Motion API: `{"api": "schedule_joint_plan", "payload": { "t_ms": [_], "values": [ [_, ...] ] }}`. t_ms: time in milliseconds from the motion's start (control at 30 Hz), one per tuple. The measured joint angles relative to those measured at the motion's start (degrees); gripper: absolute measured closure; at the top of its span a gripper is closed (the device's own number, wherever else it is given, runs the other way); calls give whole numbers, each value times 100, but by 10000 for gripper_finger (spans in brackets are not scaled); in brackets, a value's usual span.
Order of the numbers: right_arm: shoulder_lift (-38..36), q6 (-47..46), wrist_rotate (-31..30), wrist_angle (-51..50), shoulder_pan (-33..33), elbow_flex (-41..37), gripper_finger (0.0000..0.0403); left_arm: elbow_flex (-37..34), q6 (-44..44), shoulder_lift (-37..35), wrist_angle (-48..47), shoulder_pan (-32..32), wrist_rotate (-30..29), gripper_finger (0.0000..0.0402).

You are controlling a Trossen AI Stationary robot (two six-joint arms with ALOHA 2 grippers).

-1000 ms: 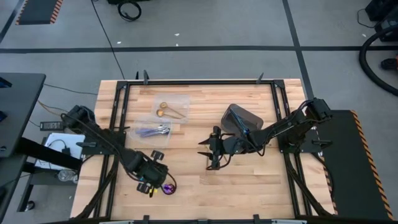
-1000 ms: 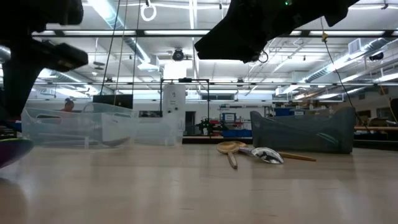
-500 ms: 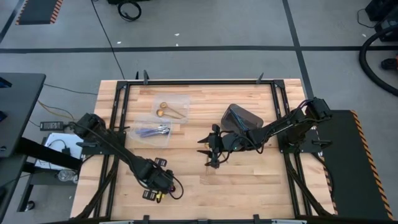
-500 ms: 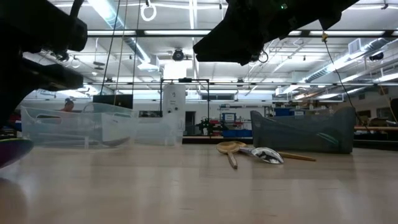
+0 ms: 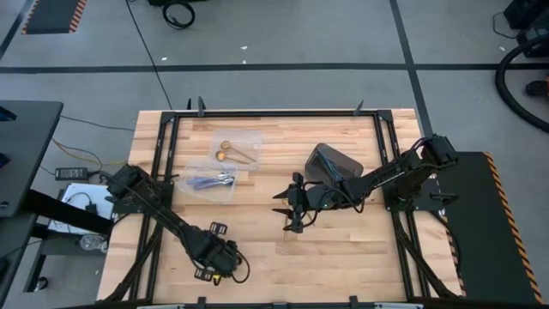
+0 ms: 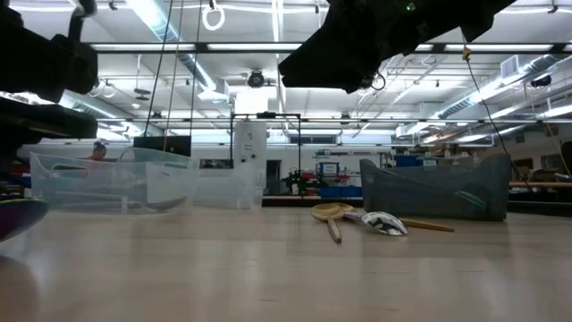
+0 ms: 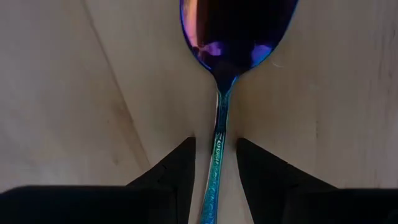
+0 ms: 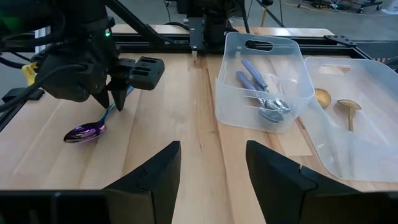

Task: Sort silverware by color (type)
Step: Put the purple spoon into the black bin

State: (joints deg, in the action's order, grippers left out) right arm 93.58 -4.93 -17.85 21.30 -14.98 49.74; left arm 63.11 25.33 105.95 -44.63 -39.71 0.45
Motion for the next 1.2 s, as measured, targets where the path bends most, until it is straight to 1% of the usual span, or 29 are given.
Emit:
{"api": "schedule_joint_plan", "payload": {
  "t_ms": [100, 200, 433, 467, 633, 800, 867, 933, 1033, 1200],
  "values": [
    [0, -2, 0, 0, 2, 0, 212, -2, 107, 57, -16, -106, -215, 285],
    [0, -51, 0, -9, 0, 0, 212, -4, 113, 66, 3, -214, -489, 302],
    [0, -66, 0, -37, 2, 0, 212, -10, 82, 77, 9, -443, -809, 380],
    [0, -66, 0, -39, 2, 0, 212, -13, 29, 77, 7, -472, -862, 386],
    [0, -107, 0, -39, 2, 0, 212, -17, -50, 85, -25, -554, -1220, 387],
    [0, -128, 0, -39, 0, 0, 212, -12, -18, 89, -52, -568, -1442, 387],
    [0, -151, 0, -38, 2, 0, 212, 103, -30, 108, -170, -568, -1657, 387],
    [0, -153, 0, -37, 2, 0, 212, 218, -94, 151, -407, -590, -2059, 388],
    [0, -153, 0, -39, 2, 0, 212, 398, -98, 133, -648, -555, -2453, 389],
    [0, -145, 0, -54, 2, 0, 212, 533, -333, 125, -814, -594, -2452, 401]
  ]
}}
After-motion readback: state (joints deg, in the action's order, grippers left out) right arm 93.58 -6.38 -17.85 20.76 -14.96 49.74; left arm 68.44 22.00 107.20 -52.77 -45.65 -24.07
